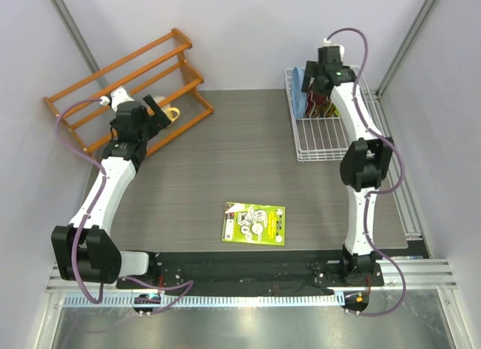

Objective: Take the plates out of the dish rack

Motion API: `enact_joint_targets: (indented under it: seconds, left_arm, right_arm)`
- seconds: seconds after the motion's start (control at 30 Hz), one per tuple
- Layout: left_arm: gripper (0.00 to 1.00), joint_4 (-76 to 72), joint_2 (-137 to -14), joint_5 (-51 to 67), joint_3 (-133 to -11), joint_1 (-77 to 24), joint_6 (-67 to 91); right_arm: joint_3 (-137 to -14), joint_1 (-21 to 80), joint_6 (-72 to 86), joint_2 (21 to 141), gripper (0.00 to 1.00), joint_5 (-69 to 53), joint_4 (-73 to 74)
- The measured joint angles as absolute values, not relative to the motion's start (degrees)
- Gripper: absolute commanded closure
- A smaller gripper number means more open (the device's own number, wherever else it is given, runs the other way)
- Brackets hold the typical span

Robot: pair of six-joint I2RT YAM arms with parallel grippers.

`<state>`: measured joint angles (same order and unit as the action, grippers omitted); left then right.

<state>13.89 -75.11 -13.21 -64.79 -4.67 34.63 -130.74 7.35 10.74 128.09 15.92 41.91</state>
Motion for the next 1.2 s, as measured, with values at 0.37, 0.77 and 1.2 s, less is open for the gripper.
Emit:
enact_joint_targets:
  seconds: [0.37,0.77,1.2]
  left_arm:
    - [0.0,13.1,-80.3,-12.8,-63.4,-4.7,35.6]
    - [0.0,11.3,-81.8,-11.0,-62.2,-4.7,36.5]
    - [0.01,9.6,-80.3,-10.9,-59.4,-4.7,36.4]
  right_arm:
    - [-127.2,15.1,6.1,127.8,0.01,29.1,37.5]
    - [-124.7,19.8,2.7,121.8,0.02,32.2,33.2]
    - [-131.0,24.4,-1.1,125.0,0.23,38.3,32.8]
